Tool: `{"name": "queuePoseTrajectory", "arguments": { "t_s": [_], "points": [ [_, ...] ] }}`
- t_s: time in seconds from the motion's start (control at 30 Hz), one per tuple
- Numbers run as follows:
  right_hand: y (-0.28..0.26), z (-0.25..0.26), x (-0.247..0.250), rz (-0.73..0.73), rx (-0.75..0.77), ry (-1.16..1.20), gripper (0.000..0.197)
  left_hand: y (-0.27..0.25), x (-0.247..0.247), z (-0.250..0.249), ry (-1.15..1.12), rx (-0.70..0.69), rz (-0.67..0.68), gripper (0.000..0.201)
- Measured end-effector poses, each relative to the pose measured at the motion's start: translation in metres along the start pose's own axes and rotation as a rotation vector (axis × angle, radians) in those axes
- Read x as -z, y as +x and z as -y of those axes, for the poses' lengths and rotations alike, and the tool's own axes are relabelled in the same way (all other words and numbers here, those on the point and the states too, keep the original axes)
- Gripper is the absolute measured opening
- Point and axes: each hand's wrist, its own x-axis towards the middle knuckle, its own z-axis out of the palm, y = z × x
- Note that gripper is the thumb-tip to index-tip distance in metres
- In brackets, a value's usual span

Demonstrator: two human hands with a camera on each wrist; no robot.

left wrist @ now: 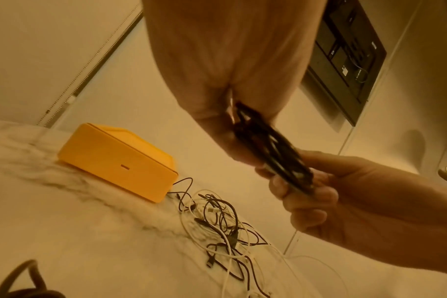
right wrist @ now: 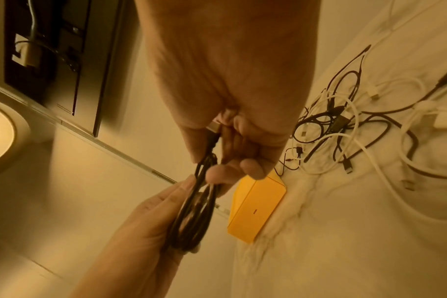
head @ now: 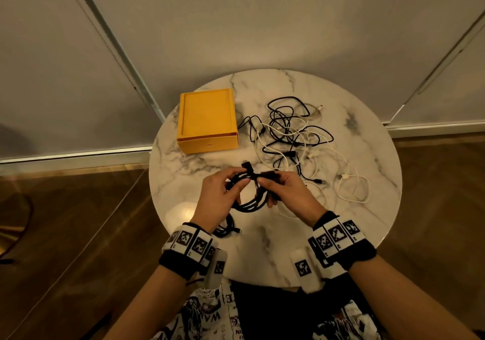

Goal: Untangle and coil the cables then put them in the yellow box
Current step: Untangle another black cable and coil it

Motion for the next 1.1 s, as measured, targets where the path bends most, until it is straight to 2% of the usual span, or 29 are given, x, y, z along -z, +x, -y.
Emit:
{"name": "queuePoseTrajectory", "arguments": {
  "t_s": [0.17,0.27,0.37,0.43,0.5,0.57,0.67,0.8,0.9,1.0,1.1],
  "points": [
    [-0.007,0.0,-0.002,-0.014,0.079,0.047,0.013,-0.004,-0.005,-0.009,-0.062,-0.069,-0.121,0.012],
    [-0.008,0.001,-0.003,-0.053,0.044,0.227,0.014,-0.01,-0.014,-0.013,-0.182,-0.014,-0.162,0.01],
    [-0.009,0.003,-0.002,0.001,-0.057,0.492,0.014,-0.015,-0.021,-0.016,-0.314,0.077,-0.212,0.008],
    [-0.012,0.009,-0.001,0.122,-0.184,0.7,0.028,-0.016,-0.022,-0.019,-0.344,0.07,-0.232,0.005],
    [-0.013,0.017,0.0,0.213,-0.315,0.835,0.042,-0.016,-0.02,-0.024,-0.371,0.048,-0.186,0.005],
    [-0.012,0.023,0.003,0.219,-0.354,0.819,0.041,-0.018,-0.018,-0.029,-0.375,0.015,-0.105,0.006],
    [-0.011,0.029,0.006,0.188,-0.332,0.667,0.024,-0.025,-0.017,-0.036,-0.353,-0.011,-0.021,0.01],
    [-0.006,0.033,0.016,0.026,-0.273,0.644,0.02,-0.032,-0.011,-0.039,-0.378,0.004,-0.018,0.009],
    [-0.007,0.035,0.024,-0.056,-0.183,0.7,0.023,-0.036,-0.005,-0.041,-0.403,0.055,0.035,0.008],
    [-0.012,0.039,0.024,0.014,-0.152,0.616,0.02,-0.036,-0.004,-0.039,-0.38,0.073,0.053,0.008],
    [-0.014,0.044,0.026,0.034,-0.177,0.493,0.02,-0.034,-0.007,-0.035,-0.314,0.049,-0.035,0.007]
  ]
}}
